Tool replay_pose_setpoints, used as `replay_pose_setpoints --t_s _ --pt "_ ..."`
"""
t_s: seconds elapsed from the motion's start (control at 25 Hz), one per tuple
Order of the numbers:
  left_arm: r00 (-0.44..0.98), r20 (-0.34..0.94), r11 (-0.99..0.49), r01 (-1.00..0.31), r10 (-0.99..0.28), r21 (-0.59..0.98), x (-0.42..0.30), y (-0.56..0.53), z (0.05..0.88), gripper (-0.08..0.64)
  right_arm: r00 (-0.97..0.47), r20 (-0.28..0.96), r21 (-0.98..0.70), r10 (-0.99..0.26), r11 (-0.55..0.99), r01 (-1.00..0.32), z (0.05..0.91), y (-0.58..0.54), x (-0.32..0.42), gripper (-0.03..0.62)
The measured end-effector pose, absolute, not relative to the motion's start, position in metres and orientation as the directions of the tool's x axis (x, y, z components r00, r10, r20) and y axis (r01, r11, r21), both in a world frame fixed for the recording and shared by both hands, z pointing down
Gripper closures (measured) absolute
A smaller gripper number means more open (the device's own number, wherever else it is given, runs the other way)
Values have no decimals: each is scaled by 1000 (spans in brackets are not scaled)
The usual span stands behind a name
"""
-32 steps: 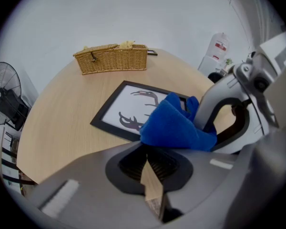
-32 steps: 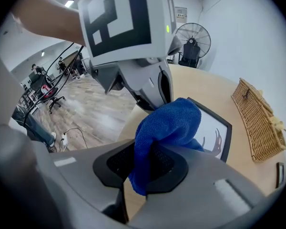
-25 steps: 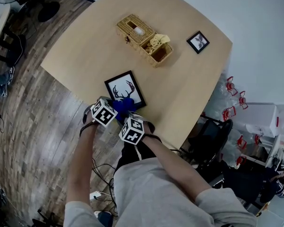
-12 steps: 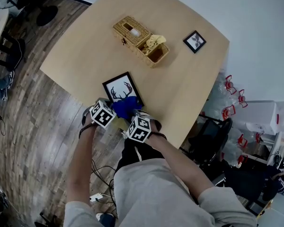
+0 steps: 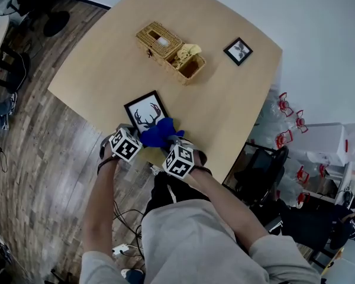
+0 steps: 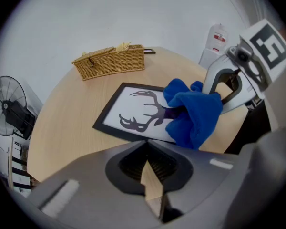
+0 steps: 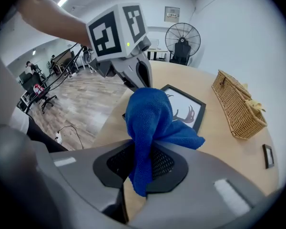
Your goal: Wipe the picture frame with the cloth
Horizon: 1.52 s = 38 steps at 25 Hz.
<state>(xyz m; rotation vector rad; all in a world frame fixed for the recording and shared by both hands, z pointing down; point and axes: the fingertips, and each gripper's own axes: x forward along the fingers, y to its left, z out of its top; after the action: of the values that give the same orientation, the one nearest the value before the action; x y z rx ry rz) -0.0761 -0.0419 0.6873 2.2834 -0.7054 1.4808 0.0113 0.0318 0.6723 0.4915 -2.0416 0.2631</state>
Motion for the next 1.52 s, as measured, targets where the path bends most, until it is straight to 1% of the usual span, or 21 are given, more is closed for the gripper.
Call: replay_pose_setpoints --t_s 0.12,0.24,0.56,0.88,1.28,1.52 --pt "327 916 -815 -579 -234 -2 -77 -37 688 508 -439 861 30 -257 887 -461 665 32 20 538" --pt "343 906 -782 -623 -248 22 -81 -31 681 508 -445 851 38 -278 879 -475 657 33 28 538" --pt "360 861 -682 -731 -359 22 -93 -11 645 508 -476 821 15 -315 846 -533 636 46 44 538" --pt "380 783 -576 -817 -493 33 -81 10 601 508 -503 790 -7 -350 815 -579 615 59 57 538" --pt "350 725 -449 -891 -593 63 -71 51 565 508 -539 755 -47 -374 788 -613 596 79 68 538" --pt "319 691 -375 -924 -649 74 -79 70 558 508 -555 738 -79 -384 767 -637 593 90 78 538"
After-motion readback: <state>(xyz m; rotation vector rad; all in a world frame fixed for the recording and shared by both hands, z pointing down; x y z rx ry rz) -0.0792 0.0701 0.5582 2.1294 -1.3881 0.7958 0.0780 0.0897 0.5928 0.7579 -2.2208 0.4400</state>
